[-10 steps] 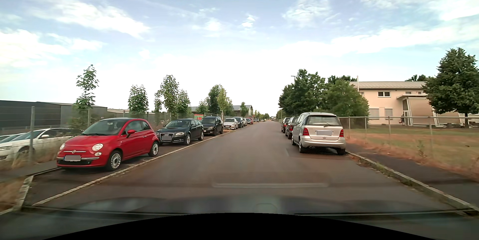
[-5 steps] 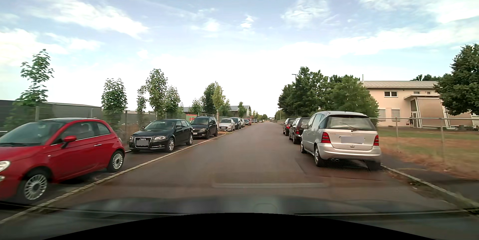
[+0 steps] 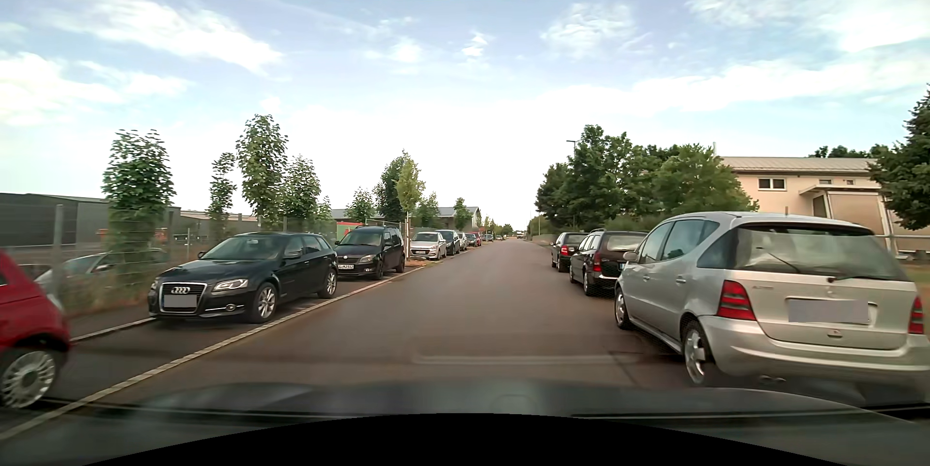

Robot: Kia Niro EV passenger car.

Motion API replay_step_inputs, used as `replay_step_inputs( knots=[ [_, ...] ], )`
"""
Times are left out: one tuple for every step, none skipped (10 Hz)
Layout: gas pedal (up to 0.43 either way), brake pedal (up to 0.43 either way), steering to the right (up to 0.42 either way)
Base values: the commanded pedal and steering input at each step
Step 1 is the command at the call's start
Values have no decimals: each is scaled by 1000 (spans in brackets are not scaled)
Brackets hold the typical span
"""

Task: Follow the waypoints while adhering to traffic rules and regulations

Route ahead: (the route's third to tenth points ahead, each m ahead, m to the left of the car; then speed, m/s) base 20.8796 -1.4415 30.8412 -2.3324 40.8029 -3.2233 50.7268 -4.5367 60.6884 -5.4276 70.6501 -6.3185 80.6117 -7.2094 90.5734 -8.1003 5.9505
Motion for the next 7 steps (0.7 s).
replay_step_inputs(
  knots=[
    [268, 0, 31],
    [268, 0, 26],
    [268, 0, 22],
    [260, 0, 18],
    [260, 0, 21],
    [260, 0, 28],
    [228, 0, 34]
  ],
)
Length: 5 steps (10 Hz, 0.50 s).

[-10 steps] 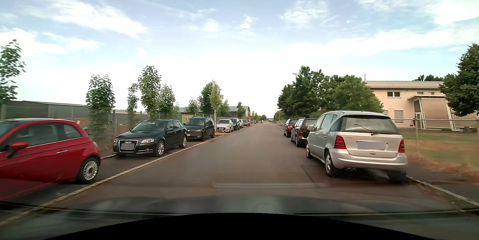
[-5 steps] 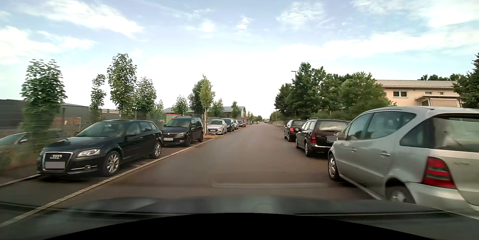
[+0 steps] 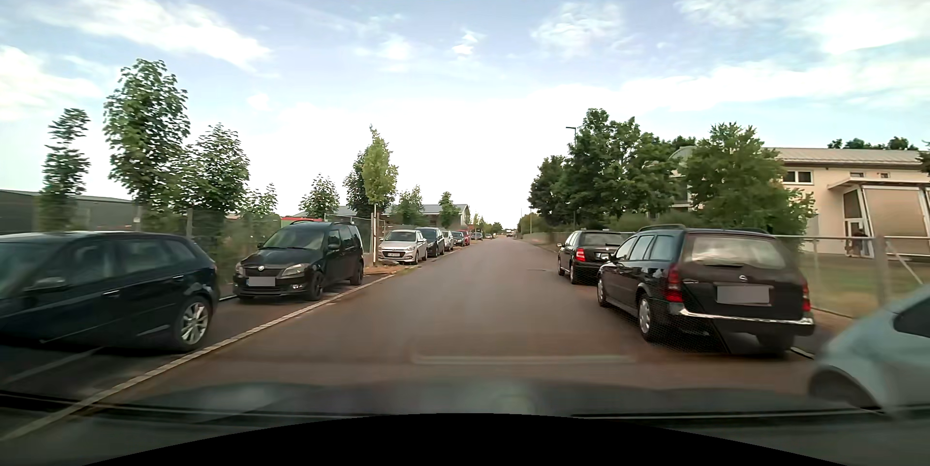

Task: Follow the waypoints while adhering to traffic rules and regulations

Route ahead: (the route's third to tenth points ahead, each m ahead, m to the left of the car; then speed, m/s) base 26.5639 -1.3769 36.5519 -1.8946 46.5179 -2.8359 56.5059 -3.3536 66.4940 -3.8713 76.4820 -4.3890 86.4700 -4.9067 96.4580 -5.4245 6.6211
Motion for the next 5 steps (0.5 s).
replay_step_inputs(
  knots=[
    [228, 0, 35],
    [228, 0, 35],
    [228, 0, 35],
    [228, 0, 34],
    [228, 0, 33]
  ],
)
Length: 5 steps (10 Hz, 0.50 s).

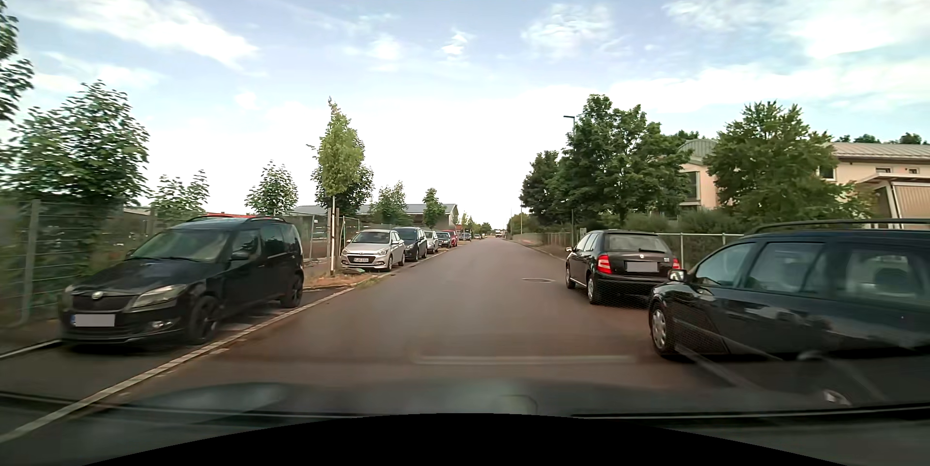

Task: Follow the waypoints while adhering to traffic rules and regulations

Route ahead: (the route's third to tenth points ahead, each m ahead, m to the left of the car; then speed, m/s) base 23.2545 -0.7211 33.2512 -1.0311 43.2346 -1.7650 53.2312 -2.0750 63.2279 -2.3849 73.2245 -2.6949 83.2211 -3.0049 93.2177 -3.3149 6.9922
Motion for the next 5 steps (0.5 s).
replay_step_inputs(
  knots=[
    [228, 0, 31],
    [228, 0, 29],
    [228, 0, 26],
    [220, 0, 25],
    [220, 0, 25]
  ],
)
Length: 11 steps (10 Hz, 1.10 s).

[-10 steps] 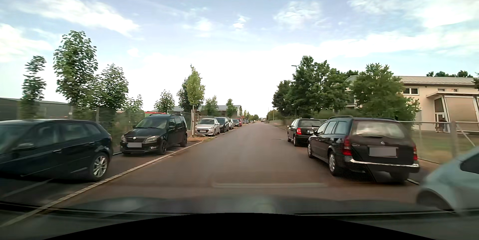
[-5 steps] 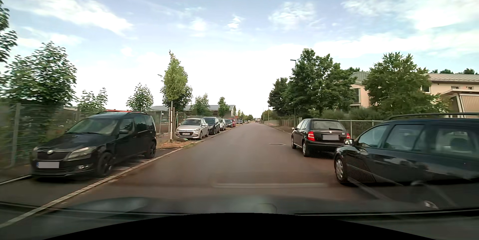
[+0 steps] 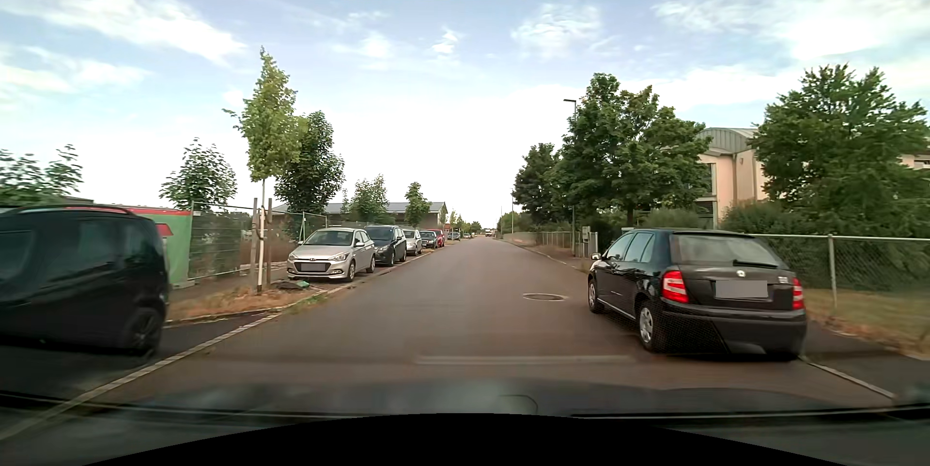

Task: Follow the waypoints while adhering to traffic rules and regulations

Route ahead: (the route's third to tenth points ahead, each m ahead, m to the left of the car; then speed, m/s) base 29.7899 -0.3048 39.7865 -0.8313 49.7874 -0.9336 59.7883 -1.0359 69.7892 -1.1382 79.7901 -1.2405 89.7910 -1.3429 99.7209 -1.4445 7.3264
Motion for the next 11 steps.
replay_step_inputs(
  knots=[
    [209, 0, 24],
    [189, 0, 24],
    [177, 0, 25],
    [177, 0, 25],
    [177, 0, 25],
    [177, 0, 25],
    [177, 0, 26],
    [177, 0, 26],
    [177, 0, 27],
    [157, 0, 26],
    [157, 0, 26]
  ],
)
